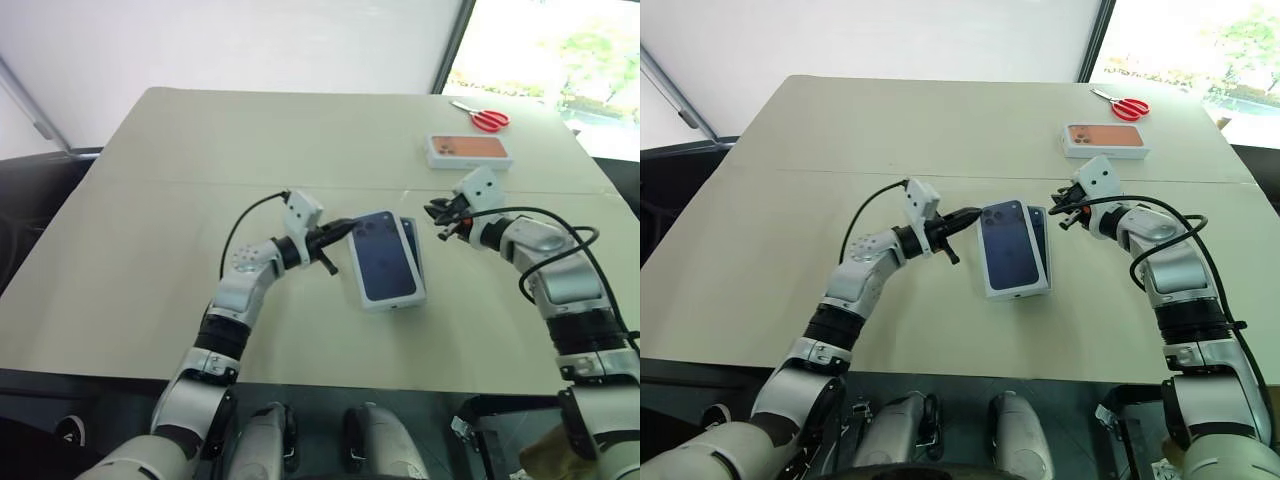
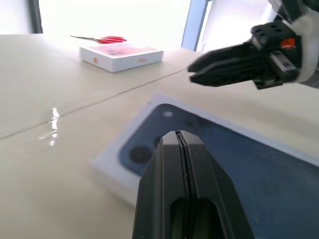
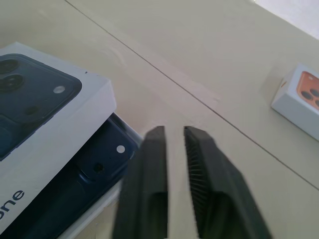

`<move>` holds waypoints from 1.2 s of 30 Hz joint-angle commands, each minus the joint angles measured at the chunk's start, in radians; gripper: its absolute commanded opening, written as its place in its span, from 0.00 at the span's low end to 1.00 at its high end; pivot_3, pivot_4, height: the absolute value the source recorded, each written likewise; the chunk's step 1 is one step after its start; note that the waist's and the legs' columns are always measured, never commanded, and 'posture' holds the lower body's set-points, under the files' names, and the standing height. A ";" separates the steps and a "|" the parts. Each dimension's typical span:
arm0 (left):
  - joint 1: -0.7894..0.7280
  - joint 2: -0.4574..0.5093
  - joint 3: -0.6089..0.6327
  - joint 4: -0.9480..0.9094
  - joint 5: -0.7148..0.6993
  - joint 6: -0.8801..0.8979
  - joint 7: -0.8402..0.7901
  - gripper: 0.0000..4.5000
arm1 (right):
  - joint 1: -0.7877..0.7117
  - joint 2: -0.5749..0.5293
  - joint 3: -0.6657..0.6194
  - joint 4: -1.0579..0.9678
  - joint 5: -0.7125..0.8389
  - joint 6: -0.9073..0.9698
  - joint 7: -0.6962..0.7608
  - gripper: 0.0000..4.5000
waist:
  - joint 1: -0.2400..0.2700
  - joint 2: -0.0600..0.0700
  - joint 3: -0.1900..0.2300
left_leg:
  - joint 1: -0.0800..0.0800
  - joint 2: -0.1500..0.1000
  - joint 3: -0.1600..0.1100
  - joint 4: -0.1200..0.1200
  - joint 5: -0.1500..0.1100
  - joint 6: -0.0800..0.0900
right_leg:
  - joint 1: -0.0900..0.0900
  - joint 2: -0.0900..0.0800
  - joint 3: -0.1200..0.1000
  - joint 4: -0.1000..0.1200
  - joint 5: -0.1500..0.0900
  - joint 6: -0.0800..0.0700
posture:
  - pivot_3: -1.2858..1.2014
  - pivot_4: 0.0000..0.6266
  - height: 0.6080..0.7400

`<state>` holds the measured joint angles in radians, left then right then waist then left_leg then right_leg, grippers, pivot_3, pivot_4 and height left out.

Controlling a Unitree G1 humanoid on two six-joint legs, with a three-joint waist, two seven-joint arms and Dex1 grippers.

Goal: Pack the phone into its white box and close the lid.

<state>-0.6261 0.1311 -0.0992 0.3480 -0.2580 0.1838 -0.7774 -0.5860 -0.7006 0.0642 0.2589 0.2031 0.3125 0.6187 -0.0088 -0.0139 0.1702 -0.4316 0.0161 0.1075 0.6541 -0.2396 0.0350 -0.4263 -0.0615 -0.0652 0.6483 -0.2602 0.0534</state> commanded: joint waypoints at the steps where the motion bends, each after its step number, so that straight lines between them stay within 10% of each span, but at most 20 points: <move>1: 0.031 0.029 -0.011 -0.063 -0.012 0.082 -0.017 0.00 | 0.001 -0.008 -0.006 -0.013 -0.040 -0.051 0.032 0.01 | 0.000 0.000 0.000 | 0.000 0.000 0.000 0.000 0.000 0.000 | 0.000 0.000 0.000 0.000 0.000 0.000 | 0.52 0.24 1.00; 36: -0.086 -0.087 -0.071 0.137 0.032 0.136 -0.044 0.00 | 0.253 -0.084 -0.064 -0.307 -0.032 0.001 0.262 0.01 | 0.021 0.000 0.000 | 0.000 0.000 -0.001 0.004 -0.001 0.001 | 0.001 -0.001 0.000 0.001 0.000 -0.001 | 0.52 0.24 1.00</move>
<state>-0.6841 0.0697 -0.1698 0.5091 -0.2162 0.3412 -0.8119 -0.3183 -0.7913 -0.0030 -0.0328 0.1739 0.3371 0.8828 0.0124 -0.0139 0.1702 -0.4313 0.0163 0.1066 0.6586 -0.2406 0.0360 -0.4249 -0.0627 -0.0655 0.6495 -0.2602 0.0528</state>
